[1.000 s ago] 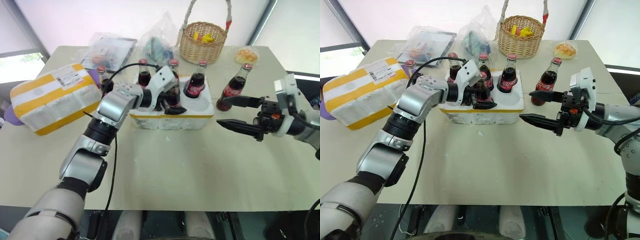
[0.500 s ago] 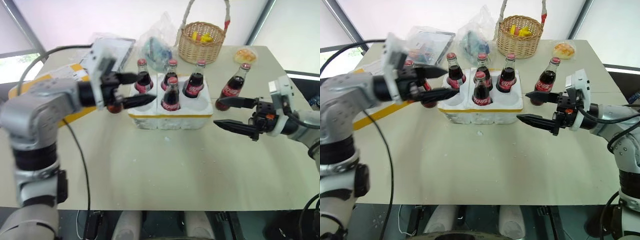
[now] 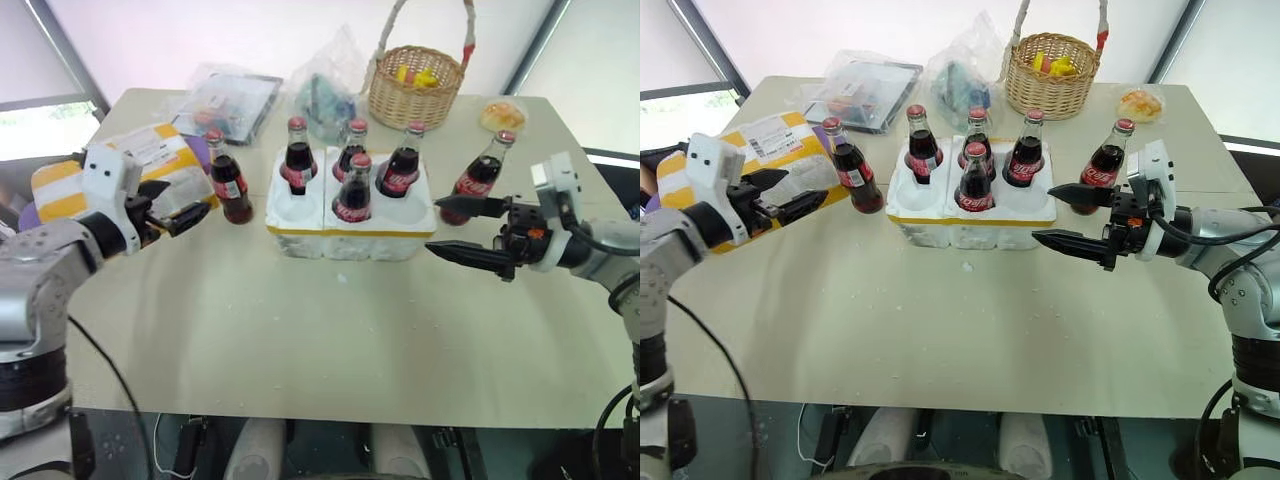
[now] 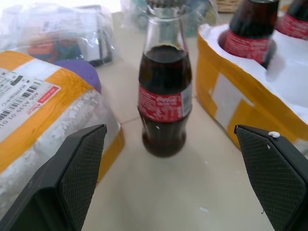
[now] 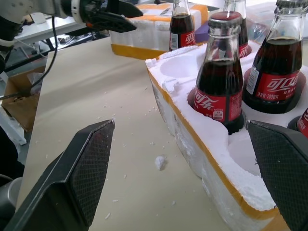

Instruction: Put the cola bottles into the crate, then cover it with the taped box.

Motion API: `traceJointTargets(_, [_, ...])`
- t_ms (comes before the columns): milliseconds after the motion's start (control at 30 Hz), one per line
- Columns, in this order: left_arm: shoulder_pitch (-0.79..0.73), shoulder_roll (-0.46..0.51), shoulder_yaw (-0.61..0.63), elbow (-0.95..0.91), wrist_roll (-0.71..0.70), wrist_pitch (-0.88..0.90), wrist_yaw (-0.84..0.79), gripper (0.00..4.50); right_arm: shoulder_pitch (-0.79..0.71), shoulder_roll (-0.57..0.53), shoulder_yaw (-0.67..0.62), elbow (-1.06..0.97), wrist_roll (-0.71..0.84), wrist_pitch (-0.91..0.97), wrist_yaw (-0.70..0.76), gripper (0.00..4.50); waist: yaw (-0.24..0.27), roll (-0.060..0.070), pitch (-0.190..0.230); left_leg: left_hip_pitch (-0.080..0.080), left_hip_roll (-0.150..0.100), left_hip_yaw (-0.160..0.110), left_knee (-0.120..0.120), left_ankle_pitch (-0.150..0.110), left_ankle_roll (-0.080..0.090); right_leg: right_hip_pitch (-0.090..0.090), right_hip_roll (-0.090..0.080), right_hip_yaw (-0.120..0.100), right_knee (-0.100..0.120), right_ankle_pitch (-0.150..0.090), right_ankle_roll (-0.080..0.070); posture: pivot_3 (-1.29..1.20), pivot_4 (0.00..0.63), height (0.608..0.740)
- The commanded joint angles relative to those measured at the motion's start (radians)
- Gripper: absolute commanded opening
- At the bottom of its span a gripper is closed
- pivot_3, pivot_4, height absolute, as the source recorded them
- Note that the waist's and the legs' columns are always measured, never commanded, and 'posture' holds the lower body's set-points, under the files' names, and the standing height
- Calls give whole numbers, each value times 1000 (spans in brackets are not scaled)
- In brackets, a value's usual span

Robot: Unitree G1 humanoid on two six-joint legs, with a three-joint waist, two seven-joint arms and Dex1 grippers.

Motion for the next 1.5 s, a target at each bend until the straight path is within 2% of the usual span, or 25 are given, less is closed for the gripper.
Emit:
traceJointTargets(33, [-52,-32,-30,58,33,-86,36,4458,-30,-9,-28,-20,15,-4,-1,4500,-2,0,0,0,0,0,0,0,0,0,0,0,0,0,0,0,150,737])
traceJointTargets(200, [-134,-82,-110,223,88,-192,37,4458,-39,-8,-31,-27,20,1,-7,4500,-4,0,0,0,0,0,0,0,0,0,0,0,1,0,0,0,150,737])
traceJointTargets(600, [-308,-145,-209,565,194,-372,21,4458,-36,-5,-47,-40,34,13,-23,4500,-3,0,0,0,0,1,0,0,0,0,0,0,1,1,1,0,150,737])
traceJointTargets(933, [-337,-165,-242,650,225,-414,-31,4458,-32,-16,-62,-51,41,16,-26,4500,-7,0,0,0,0,1,0,0,0,0,0,0,1,1,2,0,150,737])
traceJointTargets(1033, [-344,-159,-220,659,217,-404,-25,3650,-28,-7,-59,-57,40,14,-33,4500,-6,0,0,0,0,1,0,0,0,0,0,0,1,1,2,0,150,737])
traceJointTargets(1100, [-343,-152,-217,658,218,-401,-29,2783,-24,-4,-58,-61,41,10,-35,4500,-5,0,0,0,0,1,0,0,0,0,0,0,1,1,2,0,150,737])
traceJointTargets(1333, [-336,-106,-174,570,175,-327,-56,2797,-17,3,-58,-70,45,5,-34,4500,-15,-1,0,0,0,1,0,0,0,-1,0,0,1,1,2,0,150,737])
traceJointTargets(1500, [-331,-23,-131,460,114,-239,-108,2797,-53,-1,-51,-66,45,11,-41,4500,-27,-2,1,-2,0,0,0,0,0,-3,0,0,1,1,2,0,150,737])
